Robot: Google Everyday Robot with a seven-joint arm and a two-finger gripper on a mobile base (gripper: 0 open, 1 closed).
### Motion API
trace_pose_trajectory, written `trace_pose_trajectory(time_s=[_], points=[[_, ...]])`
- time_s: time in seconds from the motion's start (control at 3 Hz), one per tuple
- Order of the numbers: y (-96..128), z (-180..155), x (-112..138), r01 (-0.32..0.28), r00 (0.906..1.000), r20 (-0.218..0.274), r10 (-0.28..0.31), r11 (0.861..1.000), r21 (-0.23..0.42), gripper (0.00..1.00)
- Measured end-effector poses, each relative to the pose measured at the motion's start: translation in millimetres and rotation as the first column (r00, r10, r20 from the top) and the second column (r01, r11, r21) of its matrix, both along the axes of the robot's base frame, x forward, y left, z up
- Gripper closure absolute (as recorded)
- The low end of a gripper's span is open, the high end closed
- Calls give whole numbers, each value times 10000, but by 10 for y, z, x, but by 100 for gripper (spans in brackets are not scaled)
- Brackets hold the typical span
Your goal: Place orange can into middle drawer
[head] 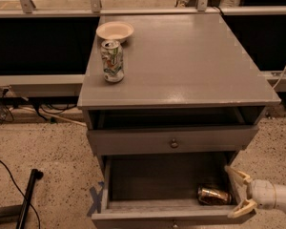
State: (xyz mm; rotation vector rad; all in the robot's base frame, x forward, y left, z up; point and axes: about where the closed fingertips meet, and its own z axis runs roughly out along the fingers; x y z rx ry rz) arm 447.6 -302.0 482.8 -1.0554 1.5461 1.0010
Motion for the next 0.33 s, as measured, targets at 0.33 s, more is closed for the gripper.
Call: trace_pose_trajectory(time_s=[0.33], points=[[-13, 33, -21, -95, 9999, 49, 95, 9999, 79, 0]])
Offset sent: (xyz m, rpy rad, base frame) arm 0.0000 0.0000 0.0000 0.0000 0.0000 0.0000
